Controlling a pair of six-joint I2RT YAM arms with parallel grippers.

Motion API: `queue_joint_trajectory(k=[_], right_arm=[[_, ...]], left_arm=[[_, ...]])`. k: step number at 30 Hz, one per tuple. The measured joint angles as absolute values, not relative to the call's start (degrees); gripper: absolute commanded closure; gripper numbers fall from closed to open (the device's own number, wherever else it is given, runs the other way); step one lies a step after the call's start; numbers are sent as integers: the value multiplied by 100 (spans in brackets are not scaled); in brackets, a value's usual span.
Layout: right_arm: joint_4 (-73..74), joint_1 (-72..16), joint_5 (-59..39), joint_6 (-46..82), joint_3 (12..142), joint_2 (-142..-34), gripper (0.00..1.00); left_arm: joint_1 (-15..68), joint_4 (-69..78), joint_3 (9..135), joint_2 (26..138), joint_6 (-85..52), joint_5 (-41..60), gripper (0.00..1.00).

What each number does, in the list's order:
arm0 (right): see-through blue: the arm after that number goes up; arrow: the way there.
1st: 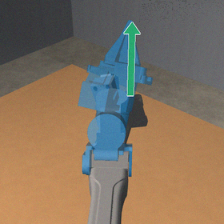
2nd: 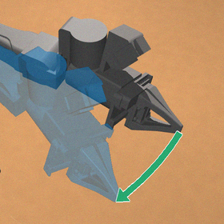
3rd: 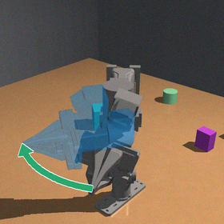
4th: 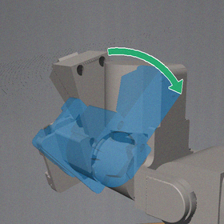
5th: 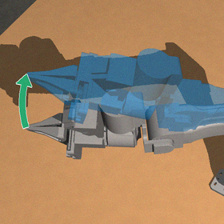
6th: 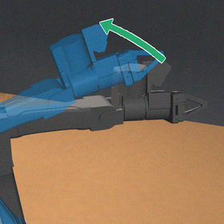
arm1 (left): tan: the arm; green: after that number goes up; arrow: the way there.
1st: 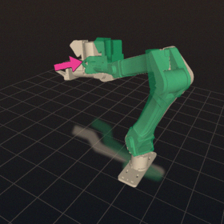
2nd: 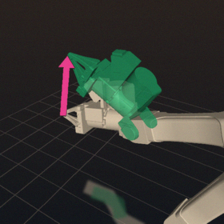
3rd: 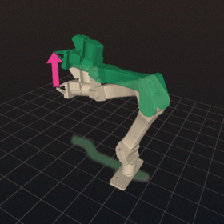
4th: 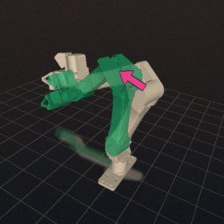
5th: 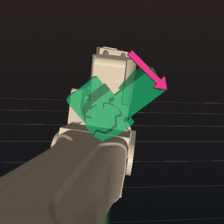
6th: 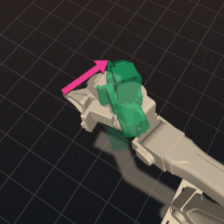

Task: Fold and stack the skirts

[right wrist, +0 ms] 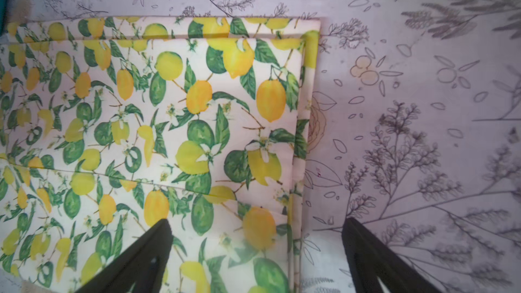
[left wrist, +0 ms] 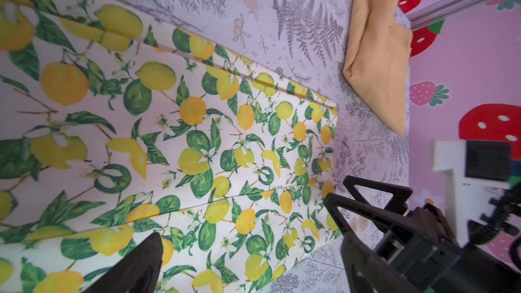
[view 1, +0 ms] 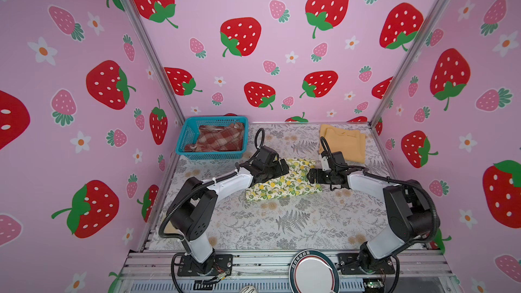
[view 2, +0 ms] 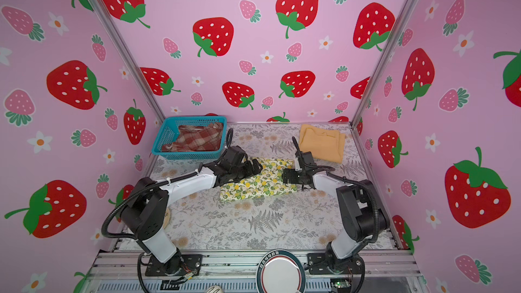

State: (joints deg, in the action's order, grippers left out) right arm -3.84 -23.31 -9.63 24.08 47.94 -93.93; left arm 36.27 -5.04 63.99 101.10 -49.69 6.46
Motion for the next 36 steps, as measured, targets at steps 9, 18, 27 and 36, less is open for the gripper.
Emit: queue_joint_trajectory(k=[9,18,27,36], right_arm=[[-167,-2270,-1035,2386,4858,-9640,10],[89,-2270,-1273,2432,4829,-9725,21],[255,-2255,-1358,2536,4689,-9751,69],[148,-2220,-1404,2565,4753,-9819,96]], left_arm=[[3621,-497,6630,10829,-4965,714,0],[3603,-364,6772,11010,-4952,757,0],[3601,-342,6777,11015,-4952,760,0],[3599,-327,6775,11013,-4947,823,1]])
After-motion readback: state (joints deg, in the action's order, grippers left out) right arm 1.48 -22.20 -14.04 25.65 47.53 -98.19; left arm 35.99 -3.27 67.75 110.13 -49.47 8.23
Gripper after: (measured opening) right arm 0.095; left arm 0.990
